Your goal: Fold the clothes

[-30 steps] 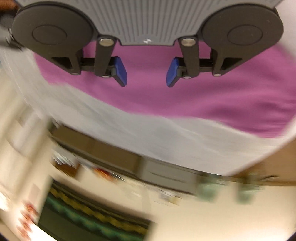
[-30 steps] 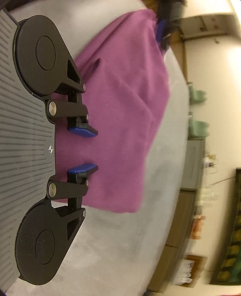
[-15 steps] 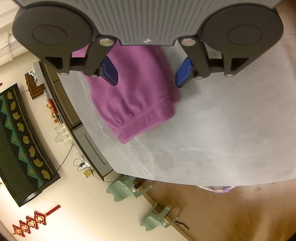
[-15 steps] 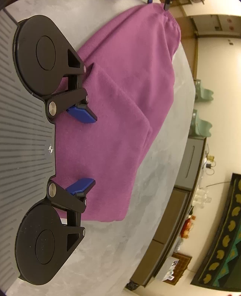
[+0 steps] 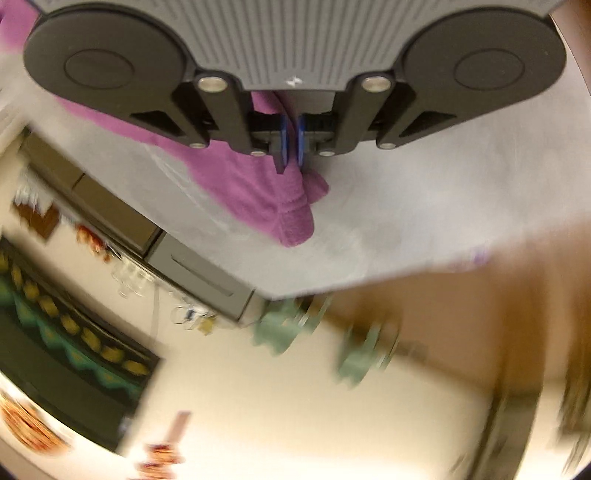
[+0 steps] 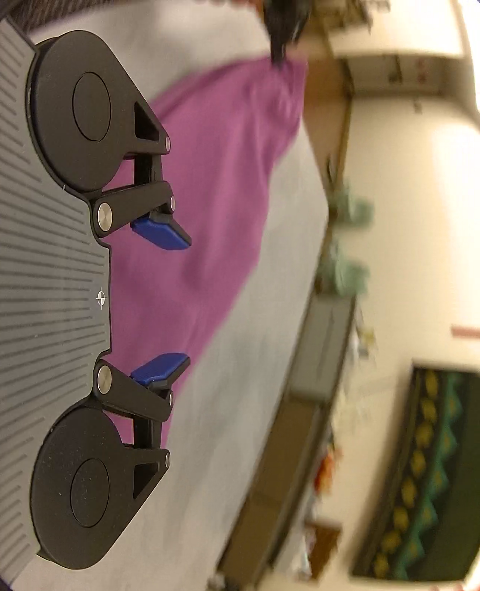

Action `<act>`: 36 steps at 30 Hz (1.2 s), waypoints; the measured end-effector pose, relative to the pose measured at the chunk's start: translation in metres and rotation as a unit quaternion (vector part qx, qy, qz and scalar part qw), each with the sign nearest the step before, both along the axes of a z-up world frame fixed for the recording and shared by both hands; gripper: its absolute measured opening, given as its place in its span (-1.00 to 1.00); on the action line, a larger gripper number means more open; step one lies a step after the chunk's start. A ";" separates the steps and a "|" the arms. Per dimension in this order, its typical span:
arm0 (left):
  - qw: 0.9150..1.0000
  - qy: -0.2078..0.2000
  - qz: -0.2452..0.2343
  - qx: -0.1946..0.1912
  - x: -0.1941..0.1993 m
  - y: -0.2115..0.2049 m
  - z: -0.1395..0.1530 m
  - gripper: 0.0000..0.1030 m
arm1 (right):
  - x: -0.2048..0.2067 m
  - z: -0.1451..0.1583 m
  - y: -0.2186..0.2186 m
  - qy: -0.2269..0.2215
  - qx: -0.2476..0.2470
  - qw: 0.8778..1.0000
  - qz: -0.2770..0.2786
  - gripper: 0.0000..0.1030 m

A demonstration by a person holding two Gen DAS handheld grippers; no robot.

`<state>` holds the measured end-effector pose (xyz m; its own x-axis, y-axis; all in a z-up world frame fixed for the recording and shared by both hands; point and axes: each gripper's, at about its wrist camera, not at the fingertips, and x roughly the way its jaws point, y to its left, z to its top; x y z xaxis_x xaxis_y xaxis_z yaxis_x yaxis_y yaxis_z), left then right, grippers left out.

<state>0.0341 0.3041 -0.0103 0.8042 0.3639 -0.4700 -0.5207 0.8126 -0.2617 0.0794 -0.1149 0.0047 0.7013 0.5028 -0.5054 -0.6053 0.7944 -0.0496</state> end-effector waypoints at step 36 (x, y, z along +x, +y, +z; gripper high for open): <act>0.957 0.027 -0.226 0.178 -0.013 -0.161 -0.033 -0.91 | -0.019 -0.019 0.386 -0.034 -0.300 0.907 0.295 0.82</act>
